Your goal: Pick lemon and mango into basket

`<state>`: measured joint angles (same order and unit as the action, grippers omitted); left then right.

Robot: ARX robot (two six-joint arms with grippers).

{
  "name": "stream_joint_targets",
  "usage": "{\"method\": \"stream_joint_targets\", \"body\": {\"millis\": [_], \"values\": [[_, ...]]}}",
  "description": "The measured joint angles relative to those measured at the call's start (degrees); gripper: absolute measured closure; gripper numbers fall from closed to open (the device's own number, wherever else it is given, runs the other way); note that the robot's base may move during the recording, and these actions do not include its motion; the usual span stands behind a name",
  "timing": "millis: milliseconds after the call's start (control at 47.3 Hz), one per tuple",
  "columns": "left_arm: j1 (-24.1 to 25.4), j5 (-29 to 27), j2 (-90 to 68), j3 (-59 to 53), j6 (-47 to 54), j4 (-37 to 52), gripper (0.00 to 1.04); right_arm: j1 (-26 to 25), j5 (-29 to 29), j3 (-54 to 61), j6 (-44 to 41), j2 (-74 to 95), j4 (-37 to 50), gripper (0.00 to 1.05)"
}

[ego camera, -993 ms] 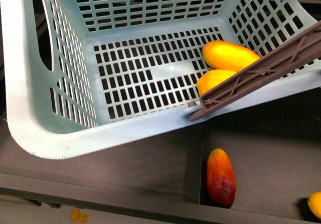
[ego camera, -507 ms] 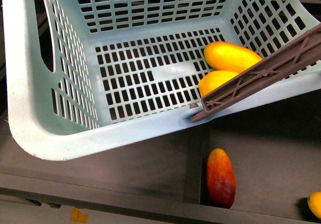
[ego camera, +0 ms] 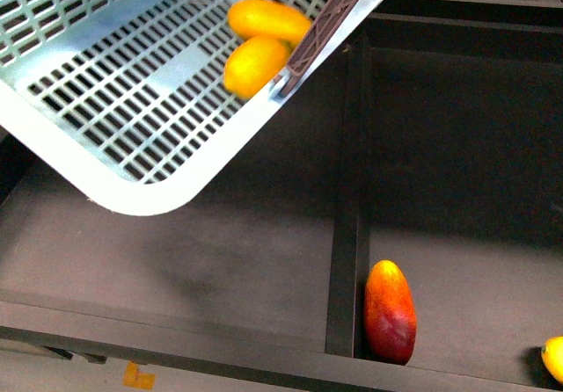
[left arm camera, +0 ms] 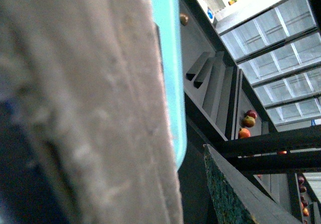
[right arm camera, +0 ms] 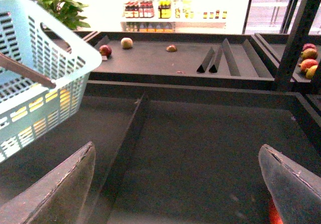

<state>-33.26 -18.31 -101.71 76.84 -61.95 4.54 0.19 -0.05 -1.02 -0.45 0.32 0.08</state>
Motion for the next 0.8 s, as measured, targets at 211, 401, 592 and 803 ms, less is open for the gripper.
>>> {"method": "stream_joint_targets", "body": {"millis": [211,401,592,803], "values": [[6.4,2.7,-9.7,5.2,-8.9,0.2,0.77,0.0,0.1,0.0,0.0,0.0,0.0,0.09],[11.8,3.3,-20.2,18.1,-16.9,-3.3,0.77,0.0,0.0,0.0,0.0,0.0,0.0,0.09],[13.9,3.5,-30.4,30.5,-20.9,-8.2,0.77,0.0,0.0,0.0,0.0,0.0,0.0,0.09],[13.8,6.0,-35.5,32.0,-24.7,-10.2,0.77,0.0,0.1,0.0,0.0,0.0,0.0,0.09]]}}
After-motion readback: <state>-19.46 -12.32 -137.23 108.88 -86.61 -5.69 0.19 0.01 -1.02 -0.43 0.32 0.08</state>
